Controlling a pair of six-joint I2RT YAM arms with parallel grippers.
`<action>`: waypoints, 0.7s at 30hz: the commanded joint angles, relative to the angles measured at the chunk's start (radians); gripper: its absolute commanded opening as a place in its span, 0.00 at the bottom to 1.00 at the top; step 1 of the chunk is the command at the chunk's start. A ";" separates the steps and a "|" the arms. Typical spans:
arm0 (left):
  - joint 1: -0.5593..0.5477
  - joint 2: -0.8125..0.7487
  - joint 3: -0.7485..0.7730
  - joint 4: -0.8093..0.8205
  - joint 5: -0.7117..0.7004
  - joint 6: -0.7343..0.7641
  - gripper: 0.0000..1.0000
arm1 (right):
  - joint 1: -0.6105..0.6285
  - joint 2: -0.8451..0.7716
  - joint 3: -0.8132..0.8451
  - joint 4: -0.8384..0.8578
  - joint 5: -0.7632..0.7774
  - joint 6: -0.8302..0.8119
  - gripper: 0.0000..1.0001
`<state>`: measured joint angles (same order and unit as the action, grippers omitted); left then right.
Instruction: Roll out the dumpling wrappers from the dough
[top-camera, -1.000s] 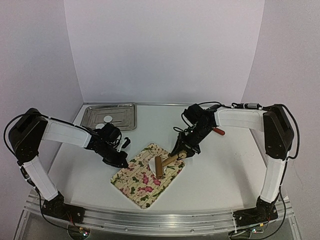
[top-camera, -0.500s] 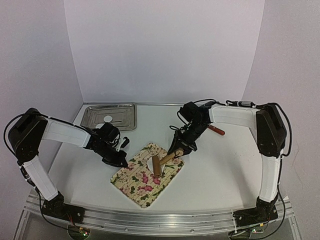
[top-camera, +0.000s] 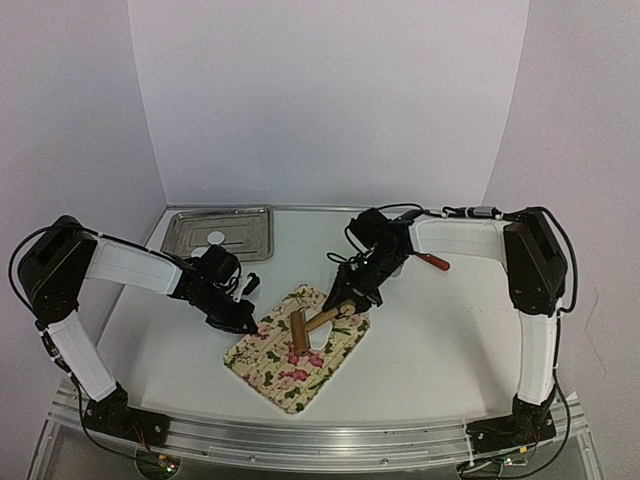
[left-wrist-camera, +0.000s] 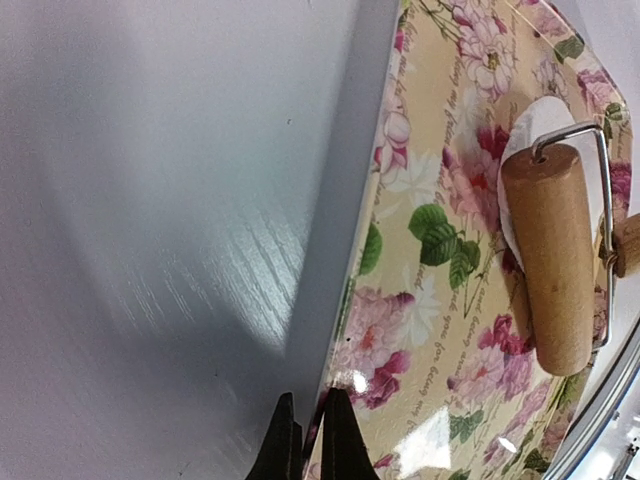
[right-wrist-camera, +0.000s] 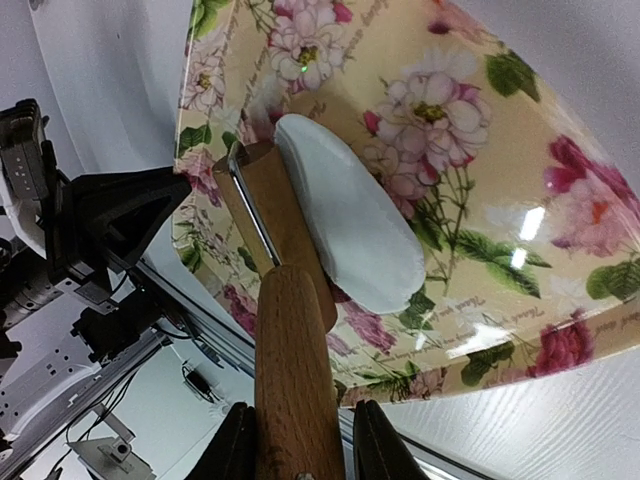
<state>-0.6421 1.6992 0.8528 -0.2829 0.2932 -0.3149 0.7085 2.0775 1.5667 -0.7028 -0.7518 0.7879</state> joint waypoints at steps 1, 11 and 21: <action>0.017 0.032 -0.023 -0.039 -0.098 -0.038 0.00 | -0.075 0.056 -0.147 -0.274 0.511 -0.001 0.00; 0.025 0.001 -0.040 -0.039 -0.104 -0.038 0.00 | -0.090 0.039 -0.175 -0.271 0.513 -0.015 0.00; 0.024 -0.016 -0.060 -0.013 -0.069 -0.032 0.00 | 0.006 0.151 -0.077 -0.271 0.489 0.017 0.00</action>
<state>-0.6402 1.6915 0.8318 -0.2496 0.2963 -0.3161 0.6644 2.0511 1.5512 -0.7783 -0.7349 0.7707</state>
